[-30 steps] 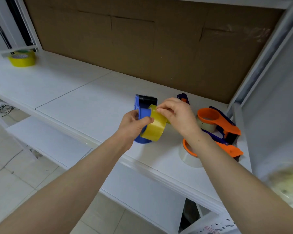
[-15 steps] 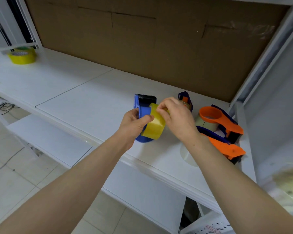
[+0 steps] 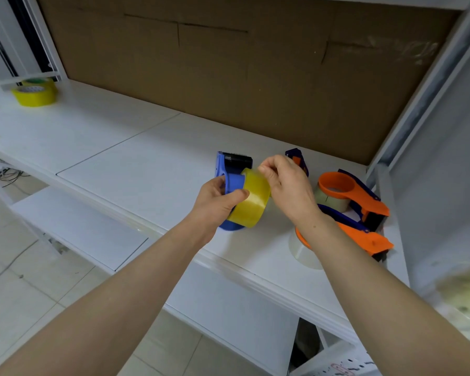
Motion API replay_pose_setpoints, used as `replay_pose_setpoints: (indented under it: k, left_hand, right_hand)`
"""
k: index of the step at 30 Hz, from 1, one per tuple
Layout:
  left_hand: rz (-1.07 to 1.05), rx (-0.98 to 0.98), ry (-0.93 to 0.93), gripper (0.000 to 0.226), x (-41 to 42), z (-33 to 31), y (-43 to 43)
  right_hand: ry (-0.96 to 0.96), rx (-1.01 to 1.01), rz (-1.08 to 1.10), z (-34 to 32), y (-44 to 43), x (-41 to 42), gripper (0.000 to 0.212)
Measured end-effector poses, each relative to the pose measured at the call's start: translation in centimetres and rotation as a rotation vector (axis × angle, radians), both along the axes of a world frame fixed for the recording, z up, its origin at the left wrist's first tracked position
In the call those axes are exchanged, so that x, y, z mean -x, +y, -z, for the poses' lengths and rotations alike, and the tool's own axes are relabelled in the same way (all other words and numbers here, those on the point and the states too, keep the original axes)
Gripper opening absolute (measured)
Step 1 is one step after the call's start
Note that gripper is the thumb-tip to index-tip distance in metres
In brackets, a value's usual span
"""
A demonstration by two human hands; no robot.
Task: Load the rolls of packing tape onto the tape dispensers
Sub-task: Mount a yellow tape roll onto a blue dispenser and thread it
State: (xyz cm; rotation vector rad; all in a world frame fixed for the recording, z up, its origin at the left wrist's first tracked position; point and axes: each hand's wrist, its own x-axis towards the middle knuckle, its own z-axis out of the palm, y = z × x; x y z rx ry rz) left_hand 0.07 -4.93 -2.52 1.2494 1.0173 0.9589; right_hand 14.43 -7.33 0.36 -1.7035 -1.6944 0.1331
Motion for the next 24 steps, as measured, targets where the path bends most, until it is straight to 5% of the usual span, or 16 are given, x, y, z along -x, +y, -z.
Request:
replay_pose_setpoints:
  k: [7, 10, 13, 17, 21, 24]
  left_hand:
    - [0.000, 0.016, -0.049, 0.024, 0.1, -0.4, -0.2]
    - [-0.013, 0.019, -0.072, 0.031, 0.2, -0.3, -0.3]
    - [0.017, 0.008, -0.105, 0.038, 0.2, -0.2, -0.7]
    - [0.099, -0.046, -0.155, 0.035, 0.5, -0.1, -1.0]
    - [0.040, -0.014, -0.241, 0.027, 1.7, 0.0, -0.6]
    - [0.005, -0.022, -0.256, 0.030, 2.3, -0.3, -0.3]
  right_hand:
    - [0.078, 0.017, 0.046, 0.1, -0.2, -0.2, 0.028]
    - [0.245, 0.073, 0.147, 0.2, -0.7, 0.1, 0.048]
    - [0.320, 0.344, 0.220, 0.0, -1.2, 1.3, 0.093]
    - [0.601, 0.302, 0.160, 0.3, -0.9, 1.9, 0.059]
    - [0.347, 0.274, 0.216, -0.6, -1.2, 0.4, 0.064]
    - [0.424, 0.172, 0.184, -2.5, -2.6, -1.0, 0.056]
